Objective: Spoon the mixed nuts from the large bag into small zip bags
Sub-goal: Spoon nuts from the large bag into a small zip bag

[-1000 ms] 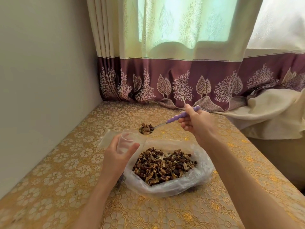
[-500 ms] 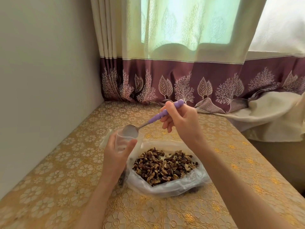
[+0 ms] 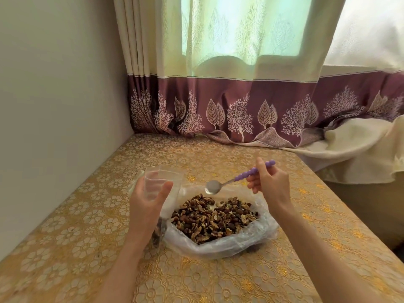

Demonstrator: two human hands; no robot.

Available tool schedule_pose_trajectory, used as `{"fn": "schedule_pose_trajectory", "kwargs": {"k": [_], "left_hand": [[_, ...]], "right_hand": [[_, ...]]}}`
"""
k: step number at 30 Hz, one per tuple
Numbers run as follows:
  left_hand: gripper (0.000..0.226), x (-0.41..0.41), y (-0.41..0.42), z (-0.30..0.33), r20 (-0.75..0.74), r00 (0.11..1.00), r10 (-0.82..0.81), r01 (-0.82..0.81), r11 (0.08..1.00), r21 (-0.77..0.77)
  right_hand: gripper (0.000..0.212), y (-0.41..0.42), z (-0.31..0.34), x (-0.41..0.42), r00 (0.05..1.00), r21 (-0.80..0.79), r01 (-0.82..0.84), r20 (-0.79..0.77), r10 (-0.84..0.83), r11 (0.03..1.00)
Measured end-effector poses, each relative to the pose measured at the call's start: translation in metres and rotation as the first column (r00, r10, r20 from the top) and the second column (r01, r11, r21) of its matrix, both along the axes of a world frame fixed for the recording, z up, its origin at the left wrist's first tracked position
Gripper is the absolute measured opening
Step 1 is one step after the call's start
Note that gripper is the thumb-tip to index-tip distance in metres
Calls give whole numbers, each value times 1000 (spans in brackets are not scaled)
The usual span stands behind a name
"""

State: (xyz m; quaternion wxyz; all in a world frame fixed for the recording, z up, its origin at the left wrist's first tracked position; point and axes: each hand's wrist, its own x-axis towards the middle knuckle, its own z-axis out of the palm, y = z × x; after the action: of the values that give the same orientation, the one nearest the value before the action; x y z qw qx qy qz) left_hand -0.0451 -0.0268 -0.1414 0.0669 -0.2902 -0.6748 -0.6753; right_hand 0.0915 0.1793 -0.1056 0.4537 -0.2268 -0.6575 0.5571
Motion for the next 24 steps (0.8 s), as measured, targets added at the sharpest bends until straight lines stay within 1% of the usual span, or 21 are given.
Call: {"fn": "schedule_pose_trajectory", "kwargs": {"k": [4, 7, 10, 13, 15, 17, 21, 22, 24], "left_hand": [[94, 0, 1, 0, 2, 1000, -5, 5, 1000, 4], [92, -1, 0, 0, -3, 1000, -10, 10, 1000, 9], [90, -1, 0, -1, -10, 1000, -7, 7, 1000, 2], [82, -2, 1, -2, -18, 1000, -2, 2, 1000, 3], [73, -2, 1, -3, -25, 1000, 3, -3, 1000, 1], [69, -3, 1, -3, -27, 1000, 5, -5, 1000, 3], [73, -3, 1, -3, -25, 1000, 4, -4, 1000, 4], [75, -2, 1, -2, -26, 1000, 3, -2, 1000, 3], [80, 0, 2, -1, -28, 1000, -2, 2, 1000, -2]], "right_hand": [[41, 3, -12, 2, 988, 157, 77, 123, -97, 985], [42, 4, -18, -1, 981, 177, 89, 157, -117, 980], [42, 4, -22, -6, 978, 158, 96, 169, -123, 983], [47, 6, -24, -9, 980, 74, 94, 167, -105, 993], [54, 9, -26, -11, 981, -24, 62, 188, -56, 998], [57, 9, -28, -12, 974, -101, 5, 227, 18, 995], [51, 3, -26, -15, 966, -256, -114, 196, 167, 960], [52, 1, -25, -15, 962, -282, -143, 184, 200, 949], [48, 0, -25, -14, 954, -309, -184, 173, 246, 933]]}}
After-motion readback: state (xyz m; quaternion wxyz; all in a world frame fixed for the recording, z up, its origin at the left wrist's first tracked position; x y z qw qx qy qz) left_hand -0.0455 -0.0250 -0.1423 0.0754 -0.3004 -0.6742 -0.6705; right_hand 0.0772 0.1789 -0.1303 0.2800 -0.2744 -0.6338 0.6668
